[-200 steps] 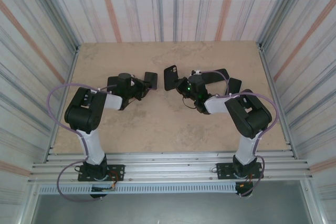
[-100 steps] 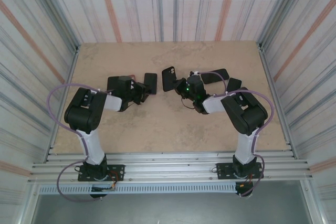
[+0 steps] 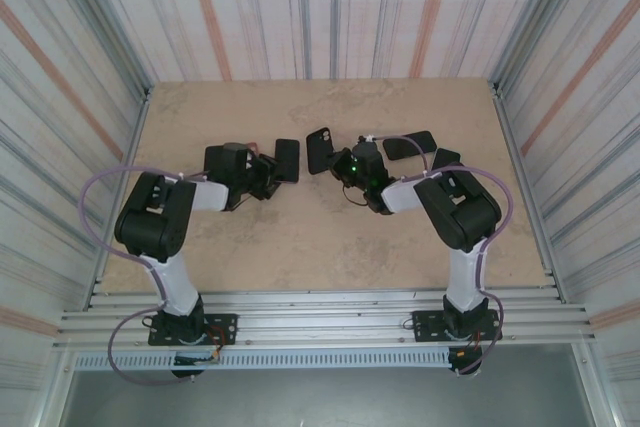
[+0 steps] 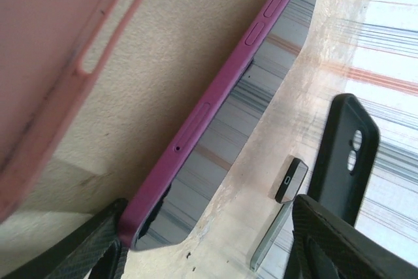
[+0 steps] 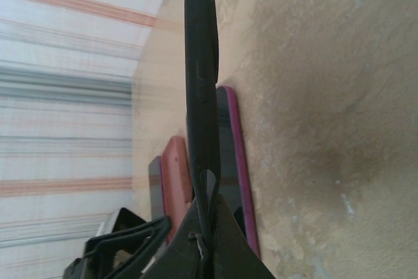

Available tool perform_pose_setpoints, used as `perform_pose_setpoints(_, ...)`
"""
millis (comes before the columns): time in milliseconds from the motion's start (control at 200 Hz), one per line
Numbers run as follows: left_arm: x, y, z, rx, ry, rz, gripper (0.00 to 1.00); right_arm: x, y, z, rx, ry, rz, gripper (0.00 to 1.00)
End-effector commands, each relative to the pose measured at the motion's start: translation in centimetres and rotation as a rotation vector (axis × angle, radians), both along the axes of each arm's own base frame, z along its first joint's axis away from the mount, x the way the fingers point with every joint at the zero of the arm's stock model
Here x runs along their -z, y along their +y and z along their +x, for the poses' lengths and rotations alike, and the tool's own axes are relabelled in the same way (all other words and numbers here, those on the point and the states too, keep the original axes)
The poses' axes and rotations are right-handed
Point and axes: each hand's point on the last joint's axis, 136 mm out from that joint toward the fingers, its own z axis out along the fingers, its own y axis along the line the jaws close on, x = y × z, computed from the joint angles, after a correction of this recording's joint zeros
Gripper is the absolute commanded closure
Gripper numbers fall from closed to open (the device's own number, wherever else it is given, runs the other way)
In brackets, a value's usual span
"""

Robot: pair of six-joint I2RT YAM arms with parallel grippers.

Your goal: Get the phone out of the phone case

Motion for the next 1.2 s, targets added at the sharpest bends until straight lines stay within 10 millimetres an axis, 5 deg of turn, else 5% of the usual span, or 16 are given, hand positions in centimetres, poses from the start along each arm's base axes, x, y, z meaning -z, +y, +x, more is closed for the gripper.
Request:
perform_pose_setpoints(0, 0.9, 1.5, -1.3, -0.004, 0.070, 0.063, 0.29, 0.8, 0.6, 0.4, 0.003, 0.010, -0.005, 0.98)
perform_pose_setpoints(416, -0.1, 2.1, -1.1, -0.004, 0.053, 0.064, 0.27, 3.8, 2.2, 1.1, -0.015, 0.038, -0.011, 0.92)
perform_pose_setpoints(1193, -0.2, 4.2, -0.2, 0.027, 0.052, 0.171, 0.25, 4.2, 3.8, -0.7, -0.209, 0.051, -0.156, 0.69)
